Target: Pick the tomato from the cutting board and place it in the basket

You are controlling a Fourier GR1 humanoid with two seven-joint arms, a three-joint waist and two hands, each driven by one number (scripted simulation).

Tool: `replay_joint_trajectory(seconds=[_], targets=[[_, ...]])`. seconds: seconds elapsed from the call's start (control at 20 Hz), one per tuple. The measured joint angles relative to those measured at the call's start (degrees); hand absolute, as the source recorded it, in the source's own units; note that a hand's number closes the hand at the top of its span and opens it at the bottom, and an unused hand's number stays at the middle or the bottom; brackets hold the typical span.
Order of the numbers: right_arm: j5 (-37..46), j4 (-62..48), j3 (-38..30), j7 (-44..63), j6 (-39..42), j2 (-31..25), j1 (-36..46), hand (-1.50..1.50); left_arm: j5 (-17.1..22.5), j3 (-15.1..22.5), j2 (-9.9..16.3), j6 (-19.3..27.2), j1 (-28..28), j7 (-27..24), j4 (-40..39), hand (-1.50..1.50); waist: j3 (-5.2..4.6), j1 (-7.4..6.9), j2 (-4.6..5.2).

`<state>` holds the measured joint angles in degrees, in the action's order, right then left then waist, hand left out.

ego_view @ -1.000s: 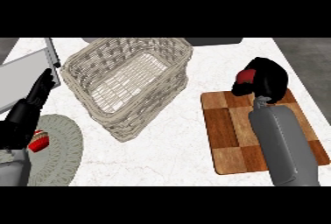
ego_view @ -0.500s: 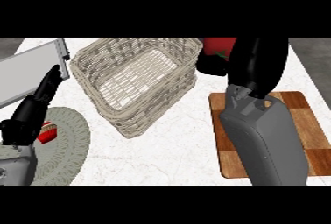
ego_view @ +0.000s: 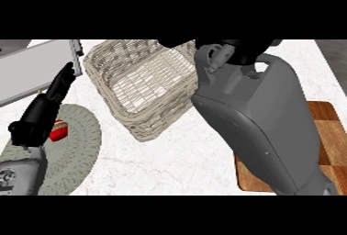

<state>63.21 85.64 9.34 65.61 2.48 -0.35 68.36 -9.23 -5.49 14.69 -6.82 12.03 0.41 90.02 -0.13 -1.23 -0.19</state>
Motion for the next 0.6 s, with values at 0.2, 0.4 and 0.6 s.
replay_joint_trajectory(seconds=[0.2,0.4,0.6], targets=[[-2.76,-8.93,-2.08,0.29,-0.93,-0.02,6.65,1.5,0.02,0.1,-0.12,-0.22,1.04,-0.07,-0.66,0.0,-0.01,-0.73,0.3],[-6.55,-16.93,-3.55,0.29,-2.34,-0.04,10.87,1.5,-0.03,0.24,0.03,-0.68,1.33,-0.46,-1.17,0.0,-0.03,-1.33,0.48],[-10.11,-25.61,-5.49,-0.4,-3.35,-0.03,14.15,1.5,-0.48,0.78,-0.55,-0.43,1.18,-1.14,-1.4,0.0,-0.05,-1.81,0.66]])
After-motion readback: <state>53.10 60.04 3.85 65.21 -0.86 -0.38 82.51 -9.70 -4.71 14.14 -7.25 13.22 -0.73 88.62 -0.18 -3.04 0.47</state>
